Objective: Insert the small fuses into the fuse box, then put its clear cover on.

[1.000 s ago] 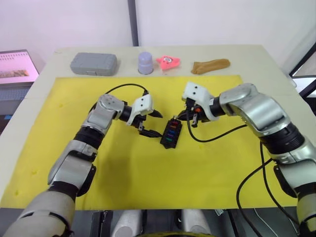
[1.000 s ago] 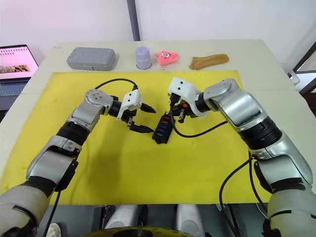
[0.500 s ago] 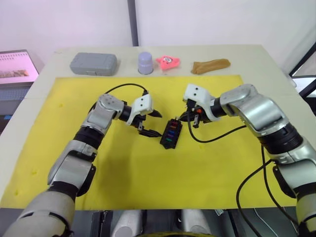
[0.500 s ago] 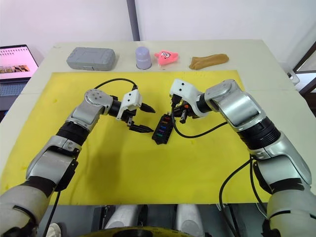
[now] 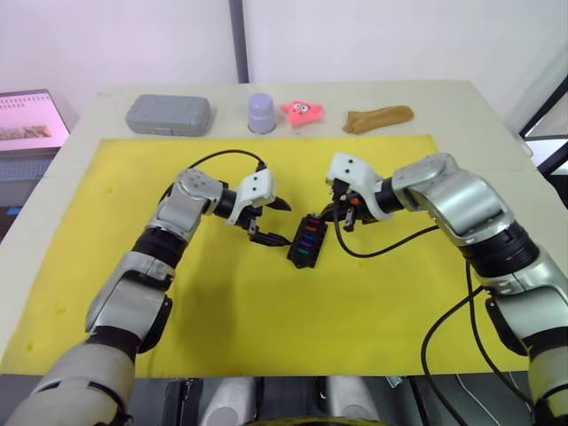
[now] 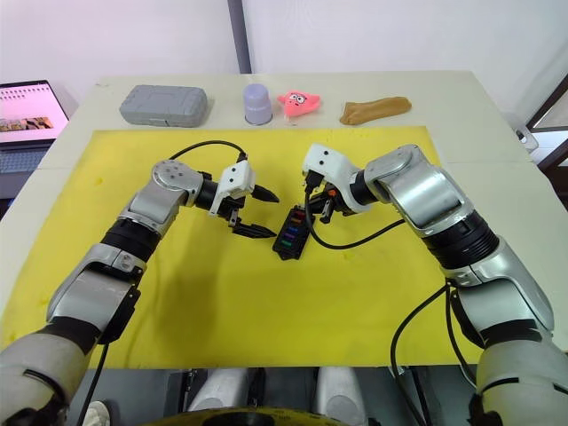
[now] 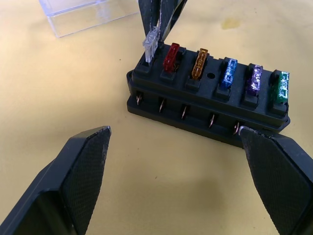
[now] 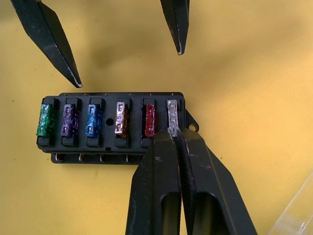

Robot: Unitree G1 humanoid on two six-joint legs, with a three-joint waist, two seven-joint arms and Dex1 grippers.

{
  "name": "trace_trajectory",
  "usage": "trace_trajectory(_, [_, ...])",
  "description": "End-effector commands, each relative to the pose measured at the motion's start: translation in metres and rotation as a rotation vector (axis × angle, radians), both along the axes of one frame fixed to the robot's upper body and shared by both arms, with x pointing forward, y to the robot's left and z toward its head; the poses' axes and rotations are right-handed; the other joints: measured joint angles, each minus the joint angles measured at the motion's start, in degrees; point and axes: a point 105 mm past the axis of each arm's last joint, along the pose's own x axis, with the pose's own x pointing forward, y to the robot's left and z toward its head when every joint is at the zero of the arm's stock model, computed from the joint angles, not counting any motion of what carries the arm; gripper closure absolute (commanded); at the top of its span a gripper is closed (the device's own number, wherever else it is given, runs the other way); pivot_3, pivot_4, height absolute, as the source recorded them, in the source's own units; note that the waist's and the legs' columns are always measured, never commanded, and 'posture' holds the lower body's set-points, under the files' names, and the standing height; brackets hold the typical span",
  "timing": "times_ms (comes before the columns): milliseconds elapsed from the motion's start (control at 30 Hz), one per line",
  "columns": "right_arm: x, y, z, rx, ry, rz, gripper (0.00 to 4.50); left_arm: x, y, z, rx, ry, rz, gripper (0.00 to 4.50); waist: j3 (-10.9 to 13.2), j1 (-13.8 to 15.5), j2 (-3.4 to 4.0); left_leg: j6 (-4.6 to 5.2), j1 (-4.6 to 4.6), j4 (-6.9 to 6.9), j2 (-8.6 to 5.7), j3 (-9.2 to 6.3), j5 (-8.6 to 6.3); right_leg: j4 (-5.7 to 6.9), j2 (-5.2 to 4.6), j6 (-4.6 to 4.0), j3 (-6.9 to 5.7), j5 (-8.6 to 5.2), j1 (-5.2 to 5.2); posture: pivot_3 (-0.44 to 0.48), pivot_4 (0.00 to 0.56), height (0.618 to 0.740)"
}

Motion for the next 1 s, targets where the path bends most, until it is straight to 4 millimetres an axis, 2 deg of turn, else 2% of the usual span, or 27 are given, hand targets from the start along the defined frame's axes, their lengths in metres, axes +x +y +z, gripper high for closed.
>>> trace_trajectory(33, [0.001, 0.003, 0.015, 0.008, -0.063, 0.011, 4.5, 0.003, 0.0, 0.012, -0.021, -0.054, -0.003, 0.09, 0.0, 0.0, 0.0, 0.0, 0.0, 0.0, 0.0, 0.0, 0.0, 0.0, 0.0, 0.0, 0.0, 0.0, 0.0, 0.0, 0.15, 0.74])
trace_trajectory(1000, [0.002, 0.002, -0.002, -0.066, -0.046, 0.016, 4.5, 0.004, -0.001, 0.011, -0.03, -0.066, 0.009, 0.09, 0.0, -0.02, 0.0, 0.0, 0.01, 0.01, 0.0, 0.0, 0.0, 0.01, 0.0, 0.0, 0.0, 0.0, 0.01, 0.0, 0.15, 0.74])
